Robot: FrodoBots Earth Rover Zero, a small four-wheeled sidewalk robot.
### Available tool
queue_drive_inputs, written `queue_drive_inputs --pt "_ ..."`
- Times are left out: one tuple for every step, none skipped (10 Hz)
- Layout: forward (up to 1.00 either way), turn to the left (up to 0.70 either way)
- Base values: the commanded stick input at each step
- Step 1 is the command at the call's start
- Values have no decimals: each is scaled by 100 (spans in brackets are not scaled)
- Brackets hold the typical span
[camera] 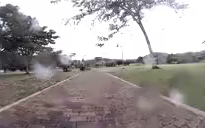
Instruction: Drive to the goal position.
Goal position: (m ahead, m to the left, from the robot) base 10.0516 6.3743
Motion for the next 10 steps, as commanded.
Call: queue_drive_inputs --pt "70 0" --pt "70 0" --pt "70 0" --pt "70 0" --pt "70 0" --pt "70 0" --pt "70 0" --pt "70 0" --pt "70 0" --pt "70 0"
